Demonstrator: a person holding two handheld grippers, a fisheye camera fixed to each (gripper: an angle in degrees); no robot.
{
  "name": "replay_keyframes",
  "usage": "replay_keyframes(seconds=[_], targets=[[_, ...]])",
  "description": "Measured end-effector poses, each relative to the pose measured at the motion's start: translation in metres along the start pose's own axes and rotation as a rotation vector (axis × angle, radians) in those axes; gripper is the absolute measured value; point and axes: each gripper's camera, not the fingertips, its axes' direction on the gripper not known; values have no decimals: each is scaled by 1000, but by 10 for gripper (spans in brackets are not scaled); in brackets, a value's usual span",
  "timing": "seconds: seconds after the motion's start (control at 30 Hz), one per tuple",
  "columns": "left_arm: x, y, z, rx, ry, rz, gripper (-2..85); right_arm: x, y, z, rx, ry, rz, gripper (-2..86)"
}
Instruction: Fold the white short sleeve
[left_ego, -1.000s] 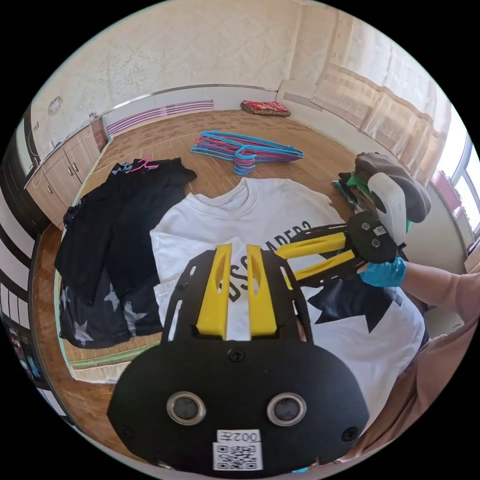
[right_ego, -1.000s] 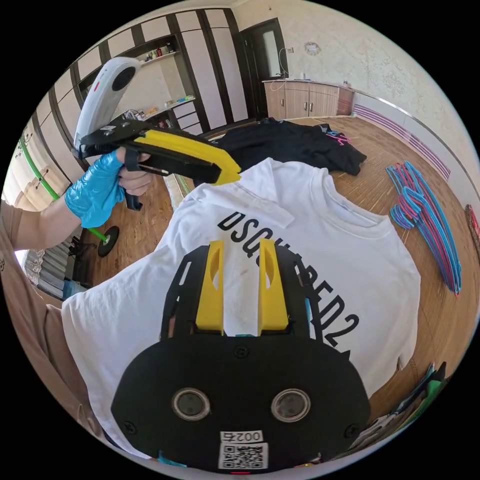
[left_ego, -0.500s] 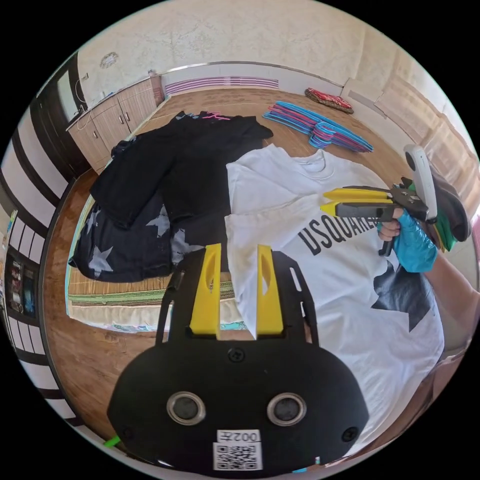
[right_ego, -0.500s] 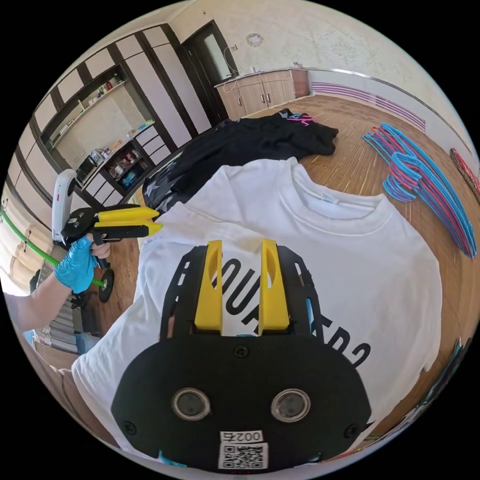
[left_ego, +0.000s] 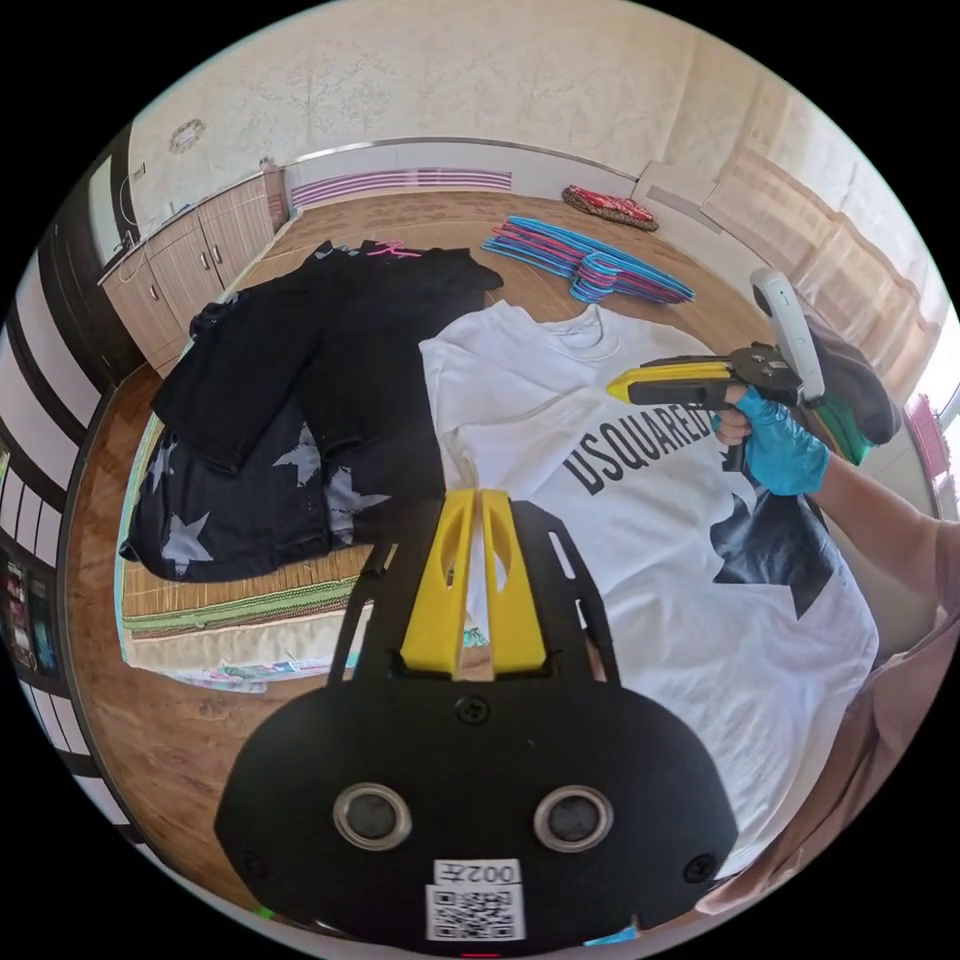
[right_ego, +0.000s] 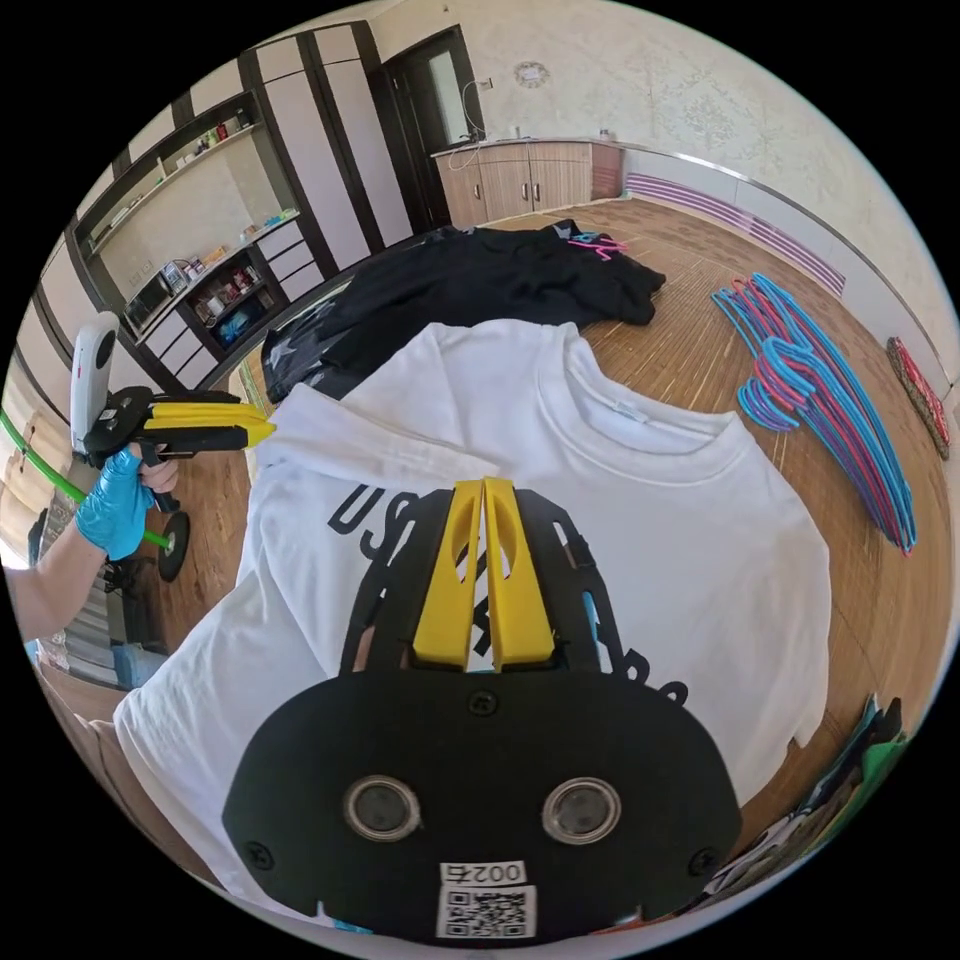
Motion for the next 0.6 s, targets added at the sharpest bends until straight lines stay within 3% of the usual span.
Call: replay_keyframes(seconds=[0.33,0.6], targets=[[42,29,-5,-72,22,189,-11,-2,8,-7,18,-98,-28,90],[41,53,0,-129,29,159,-7,-8,-10,-8,51,-119,-32,113]])
